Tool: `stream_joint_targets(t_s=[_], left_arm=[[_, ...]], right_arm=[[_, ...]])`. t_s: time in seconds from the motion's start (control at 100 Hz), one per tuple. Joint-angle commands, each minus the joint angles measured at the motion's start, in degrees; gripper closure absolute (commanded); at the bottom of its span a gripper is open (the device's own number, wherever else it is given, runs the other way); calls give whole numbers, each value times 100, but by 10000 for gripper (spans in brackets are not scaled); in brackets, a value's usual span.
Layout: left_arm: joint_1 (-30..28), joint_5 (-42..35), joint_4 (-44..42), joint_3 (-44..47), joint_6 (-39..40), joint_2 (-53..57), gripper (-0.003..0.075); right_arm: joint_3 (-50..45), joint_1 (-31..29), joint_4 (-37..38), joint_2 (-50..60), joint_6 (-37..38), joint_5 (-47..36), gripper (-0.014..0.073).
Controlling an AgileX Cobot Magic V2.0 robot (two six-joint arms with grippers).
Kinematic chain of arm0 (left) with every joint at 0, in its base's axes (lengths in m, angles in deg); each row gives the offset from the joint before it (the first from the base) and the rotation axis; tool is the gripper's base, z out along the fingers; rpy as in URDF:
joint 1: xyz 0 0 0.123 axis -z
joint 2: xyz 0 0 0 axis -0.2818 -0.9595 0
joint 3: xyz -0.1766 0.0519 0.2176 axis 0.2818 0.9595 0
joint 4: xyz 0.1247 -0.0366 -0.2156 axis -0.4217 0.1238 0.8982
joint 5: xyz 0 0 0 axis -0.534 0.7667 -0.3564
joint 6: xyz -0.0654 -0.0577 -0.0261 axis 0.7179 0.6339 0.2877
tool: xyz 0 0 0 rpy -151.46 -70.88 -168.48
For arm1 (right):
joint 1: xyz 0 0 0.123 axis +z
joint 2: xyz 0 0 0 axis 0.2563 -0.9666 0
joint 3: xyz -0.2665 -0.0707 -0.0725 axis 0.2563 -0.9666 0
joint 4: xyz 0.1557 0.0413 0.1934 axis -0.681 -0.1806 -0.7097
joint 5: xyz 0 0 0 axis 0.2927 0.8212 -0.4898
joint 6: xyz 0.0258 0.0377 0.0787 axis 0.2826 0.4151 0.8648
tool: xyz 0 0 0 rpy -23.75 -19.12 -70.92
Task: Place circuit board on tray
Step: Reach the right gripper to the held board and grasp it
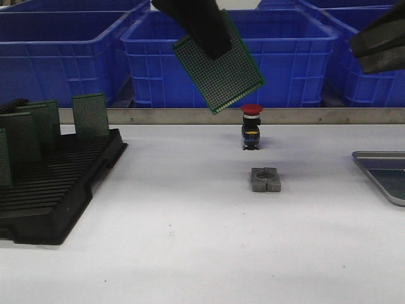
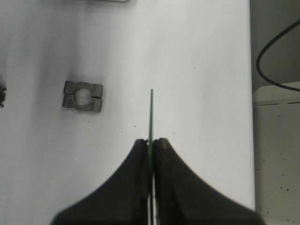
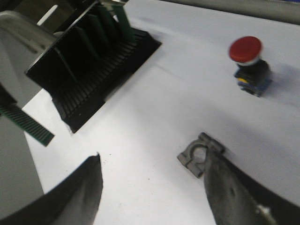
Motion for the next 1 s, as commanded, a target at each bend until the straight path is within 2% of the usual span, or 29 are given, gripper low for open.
stream_joint_targets(t_s=[0.0,0.23,0.51,0.88,0.99], left_arm=[[37,182,299,-145,54,276,738],[37,182,299,-145,54,276,738],[37,182,302,-145,54,276,738],[37,182,311,-145,54,276,738],[37,182,311,-145,54,276,738]], right_arm=[[153,327,-335,318,-487,821,105],[153,1188,-286,317,-898,828,105],[153,1844,-297,317,-1318,521,105],[153,2429,-316,298,-1513,-426,105],[153,2464,-410,254,-1513,-452,106]])
